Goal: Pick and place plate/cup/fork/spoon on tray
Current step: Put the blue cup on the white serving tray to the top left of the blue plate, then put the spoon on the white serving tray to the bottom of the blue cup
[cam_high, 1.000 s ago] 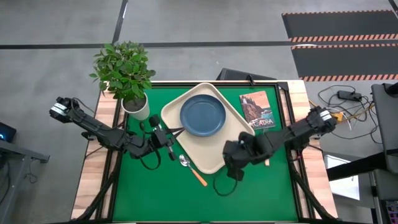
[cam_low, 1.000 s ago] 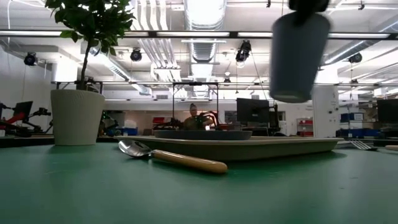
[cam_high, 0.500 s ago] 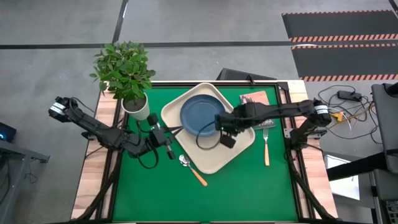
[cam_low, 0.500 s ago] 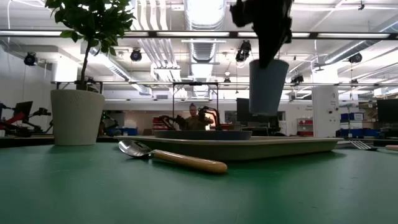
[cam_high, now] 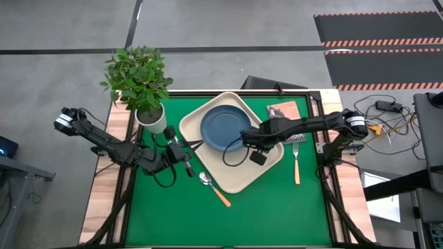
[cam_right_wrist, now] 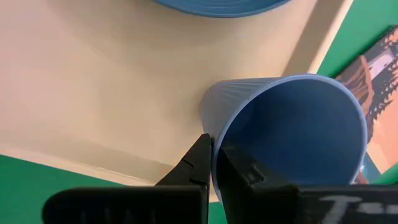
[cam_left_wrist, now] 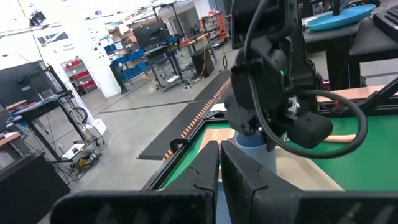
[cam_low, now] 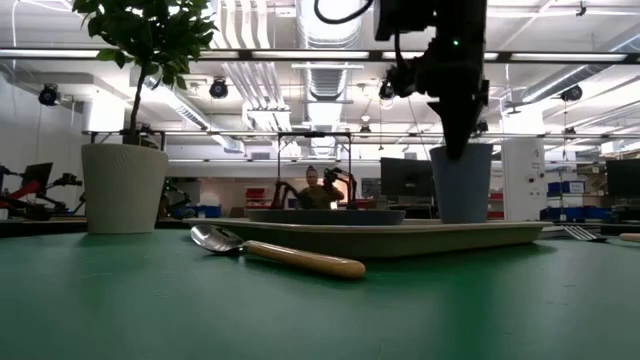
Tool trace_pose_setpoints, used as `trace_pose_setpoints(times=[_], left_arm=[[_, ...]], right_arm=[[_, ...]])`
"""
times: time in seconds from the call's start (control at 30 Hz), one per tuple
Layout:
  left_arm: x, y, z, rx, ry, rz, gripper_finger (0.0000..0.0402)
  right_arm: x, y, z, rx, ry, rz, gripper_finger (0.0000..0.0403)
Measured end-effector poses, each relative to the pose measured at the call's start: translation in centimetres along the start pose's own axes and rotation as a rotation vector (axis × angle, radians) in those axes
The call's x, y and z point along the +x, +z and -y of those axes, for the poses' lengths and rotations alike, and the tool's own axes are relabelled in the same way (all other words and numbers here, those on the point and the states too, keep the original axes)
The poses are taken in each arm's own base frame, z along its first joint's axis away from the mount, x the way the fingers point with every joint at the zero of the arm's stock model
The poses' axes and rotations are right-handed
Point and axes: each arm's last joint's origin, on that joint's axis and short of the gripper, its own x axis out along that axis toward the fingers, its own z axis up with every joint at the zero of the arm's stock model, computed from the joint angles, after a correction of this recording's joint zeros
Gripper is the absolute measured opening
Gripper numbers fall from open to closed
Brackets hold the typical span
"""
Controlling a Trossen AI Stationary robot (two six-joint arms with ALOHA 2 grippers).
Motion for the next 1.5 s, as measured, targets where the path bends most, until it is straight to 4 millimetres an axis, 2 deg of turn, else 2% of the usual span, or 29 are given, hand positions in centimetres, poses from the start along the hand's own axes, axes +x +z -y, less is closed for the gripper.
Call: trace_pose_setpoints(times=[0.2,0.43,0.6,0.77,0.97,1.1,1.3,1.5], left_arm=[[0.0,0.0,0.0,0.000,0.000,0.000,0.0000],[0.0,0.0,0.0,0.000,0.000,0.000,0.0000],[0.0,0.0,0.0,0.000,0.000,0.000,0.0000],[0.0,-0.1,0.0,0.005,-0.001,-0.003,0.0000],[0.0,-0.1,0.0,0.006,-0.003,-0.005,0.0000],[0.0,-0.2,0.1,0.007,-0.003,-0.006,0.0000],[0.0,-0.4,0.1,0.009,-0.004,-0.010,0.0000],[-0.1,-0.4,0.2,0.006,-0.014,-0.008,0.0000]], right_arm=[[0.5,-0.1,0.0,-0.007,-0.004,0.012,0.0027],[-0.2,0.2,-0.1,-0.003,0.002,0.029,0.0101],[-2.2,0.7,0.0,0.049,0.027,0.037,0.0136],[-5.4,1.3,-0.3,0.157,0.109,0.071,0.0137],[-9.2,0.6,-3.4,0.091,0.229,0.185,0.0126],[-10.4,-0.6,-6.3,0.028,0.305,0.265,0.0120],[-10.6,-3.7,-10.4,-0.108,0.335,0.334,0.0114],[-9.9,-7.3,-13.0,-0.189,0.238,0.404,0.0114]])
